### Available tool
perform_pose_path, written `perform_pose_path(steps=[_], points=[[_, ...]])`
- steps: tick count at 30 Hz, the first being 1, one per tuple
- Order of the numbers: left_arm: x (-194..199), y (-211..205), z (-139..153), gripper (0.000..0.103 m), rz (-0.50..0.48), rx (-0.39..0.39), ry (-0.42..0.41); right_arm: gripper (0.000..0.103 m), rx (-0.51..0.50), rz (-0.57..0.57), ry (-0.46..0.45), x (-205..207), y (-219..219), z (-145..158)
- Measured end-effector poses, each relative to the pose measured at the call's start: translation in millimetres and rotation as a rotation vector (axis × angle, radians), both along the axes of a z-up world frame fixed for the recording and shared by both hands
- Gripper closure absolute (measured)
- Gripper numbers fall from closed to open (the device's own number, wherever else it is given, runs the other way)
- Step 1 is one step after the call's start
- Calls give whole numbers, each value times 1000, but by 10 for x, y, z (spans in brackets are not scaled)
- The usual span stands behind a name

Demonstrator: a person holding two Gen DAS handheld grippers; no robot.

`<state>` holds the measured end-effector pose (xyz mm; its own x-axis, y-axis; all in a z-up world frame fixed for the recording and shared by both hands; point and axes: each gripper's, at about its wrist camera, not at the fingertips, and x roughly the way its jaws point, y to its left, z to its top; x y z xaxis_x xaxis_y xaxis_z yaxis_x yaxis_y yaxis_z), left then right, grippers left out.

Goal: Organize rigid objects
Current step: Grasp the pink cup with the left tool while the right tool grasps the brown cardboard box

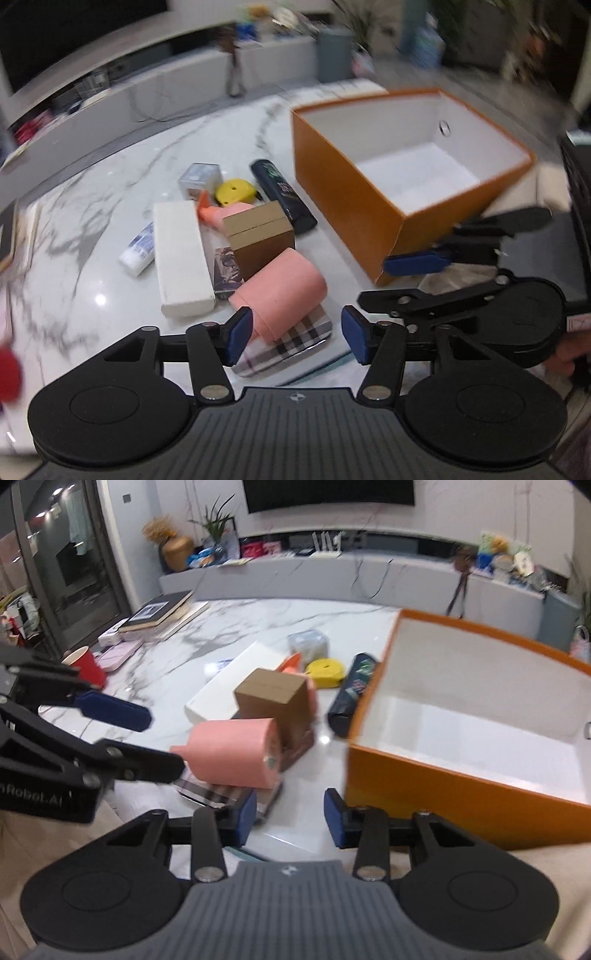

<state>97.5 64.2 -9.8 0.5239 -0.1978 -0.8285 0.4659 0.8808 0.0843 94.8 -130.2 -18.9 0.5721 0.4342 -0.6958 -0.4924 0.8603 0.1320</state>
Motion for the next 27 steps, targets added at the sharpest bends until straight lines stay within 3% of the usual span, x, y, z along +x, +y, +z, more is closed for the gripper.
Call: perform_pose_path(steps=[5, 11, 13, 15, 22, 25, 27], points=[[308, -55, -151, 26, -147, 131, 56, 74, -2, 32, 51, 137, 173, -114], [552, -39, -412, 24, -267, 169, 117, 74, 3, 49, 83, 243, 210, -241], [619, -32, -478, 24, -288, 166, 135, 80, 13, 42, 96, 298, 200, -287], [666, -29, -534, 25, -300, 154, 155, 84, 18, 45, 116, 339, 206, -334], [702, -15, -598, 32, -304, 112, 189, 85, 14, 35, 151, 406, 234, -452], [705, 7, -580, 33, -235, 119, 216, 82, 10, 41, 140, 398, 255, -440], [694, 81, -530, 33, -182, 81, 233, 82, 9, 54, 118, 371, 277, -398]])
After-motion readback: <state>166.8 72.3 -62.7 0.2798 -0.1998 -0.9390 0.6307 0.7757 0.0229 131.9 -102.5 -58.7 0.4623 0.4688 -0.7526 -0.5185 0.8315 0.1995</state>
